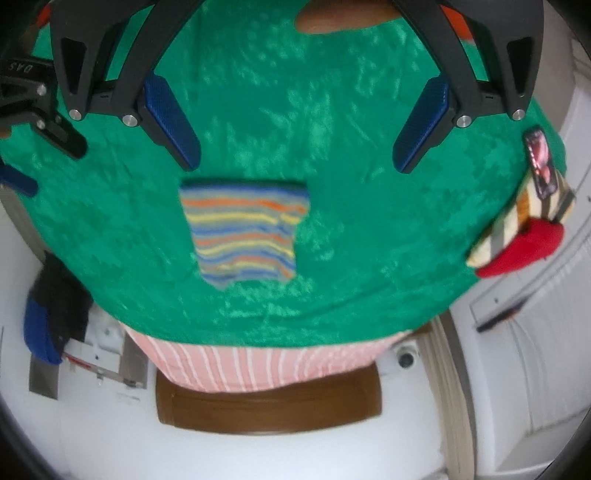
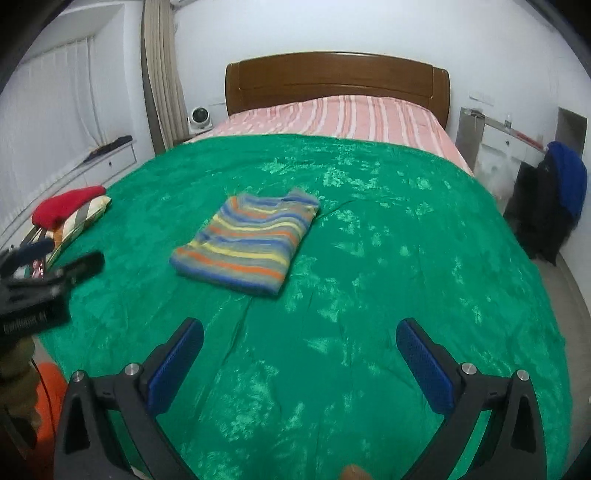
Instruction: Fold small clothes
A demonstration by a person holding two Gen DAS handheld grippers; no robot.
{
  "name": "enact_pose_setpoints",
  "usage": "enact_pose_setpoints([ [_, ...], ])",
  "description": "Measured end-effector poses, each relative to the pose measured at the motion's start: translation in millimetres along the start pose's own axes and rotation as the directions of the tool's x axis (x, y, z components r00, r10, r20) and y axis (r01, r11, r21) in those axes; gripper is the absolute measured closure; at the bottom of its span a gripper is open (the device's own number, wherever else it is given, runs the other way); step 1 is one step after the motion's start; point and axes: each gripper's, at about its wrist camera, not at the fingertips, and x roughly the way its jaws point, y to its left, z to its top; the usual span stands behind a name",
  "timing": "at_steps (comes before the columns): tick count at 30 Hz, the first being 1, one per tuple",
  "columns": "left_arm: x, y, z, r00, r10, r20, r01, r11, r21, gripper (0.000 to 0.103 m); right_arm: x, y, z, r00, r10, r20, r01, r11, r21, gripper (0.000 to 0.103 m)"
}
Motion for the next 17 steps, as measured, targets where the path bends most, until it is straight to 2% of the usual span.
enact_pose_setpoints([
  [4,-7,-1,-6,1.000,-0.018,-0.026,0.018,1.000,0.006,0.000,-19,12,4,1.000,0.017,-0.016,-0.017,1.000,-0.011,0.000],
  [8,-9,-2,-8,0.999,-0.015,-0.031,0.015,1.000,0.012,0.000,-29,20,4,1.000,-0.010,-0.020,0.009,1.000,-0.030,0.000],
  [11,-7,0,-9,0.998,-0.031,-0.046,0.031,0.999,-0.006,0.000,-29,22,0,0.999,-0.046,-0.024,0.045,0.998,-0.042,0.000],
  [17,-7,-1,-11,0.997,-0.062,-0.045,0.062,0.998,-0.020,0.000,-28,17,-4,0.999,-0.027,-0.042,0.026,1.000,-0.014,0.000],
])
